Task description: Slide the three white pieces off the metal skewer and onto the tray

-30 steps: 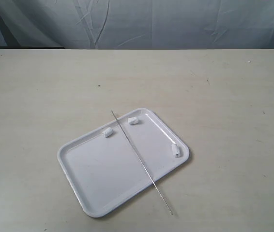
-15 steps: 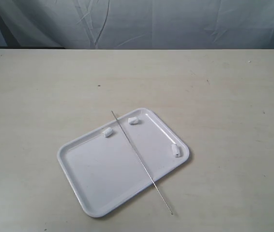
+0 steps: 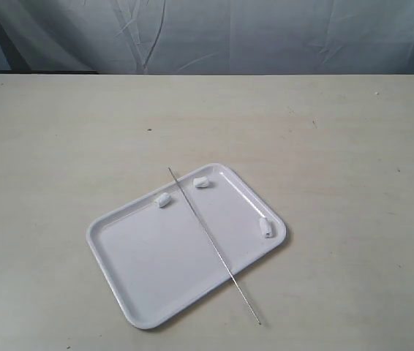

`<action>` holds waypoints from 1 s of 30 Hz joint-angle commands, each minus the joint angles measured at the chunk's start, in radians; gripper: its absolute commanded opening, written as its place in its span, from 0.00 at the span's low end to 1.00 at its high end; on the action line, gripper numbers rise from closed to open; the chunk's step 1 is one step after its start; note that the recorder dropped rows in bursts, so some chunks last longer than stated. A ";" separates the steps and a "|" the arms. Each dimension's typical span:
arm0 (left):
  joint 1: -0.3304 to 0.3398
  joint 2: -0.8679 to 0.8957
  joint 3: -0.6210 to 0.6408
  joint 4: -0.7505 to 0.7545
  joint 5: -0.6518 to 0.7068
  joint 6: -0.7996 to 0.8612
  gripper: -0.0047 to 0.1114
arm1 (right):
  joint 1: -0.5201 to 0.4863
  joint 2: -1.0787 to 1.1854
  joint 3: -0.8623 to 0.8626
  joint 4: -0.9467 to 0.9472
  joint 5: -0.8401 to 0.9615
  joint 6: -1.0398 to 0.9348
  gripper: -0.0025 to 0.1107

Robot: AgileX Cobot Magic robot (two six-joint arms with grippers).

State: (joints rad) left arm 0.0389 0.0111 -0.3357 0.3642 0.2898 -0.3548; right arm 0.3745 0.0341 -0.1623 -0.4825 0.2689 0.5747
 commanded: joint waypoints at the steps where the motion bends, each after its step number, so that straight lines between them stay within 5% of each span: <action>1: 0.003 -0.011 0.018 -0.004 0.025 -0.005 0.04 | -0.102 0.005 0.072 0.083 -0.090 -0.044 0.02; 10: 0.003 -0.011 0.181 -0.187 0.033 0.032 0.04 | -0.256 0.005 0.162 0.153 -0.152 -0.112 0.02; 17: 0.003 -0.011 0.293 -0.515 -0.029 0.325 0.04 | -0.303 0.005 0.162 0.155 -0.015 -0.158 0.02; 30: 0.003 -0.011 0.336 -0.510 -0.043 0.342 0.04 | -0.396 -0.033 0.162 0.335 0.048 -0.457 0.02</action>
State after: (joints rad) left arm 0.0410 0.0050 -0.0044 -0.1583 0.2598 -0.0179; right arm -0.0043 0.0090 -0.0020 -0.1767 0.3169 0.1522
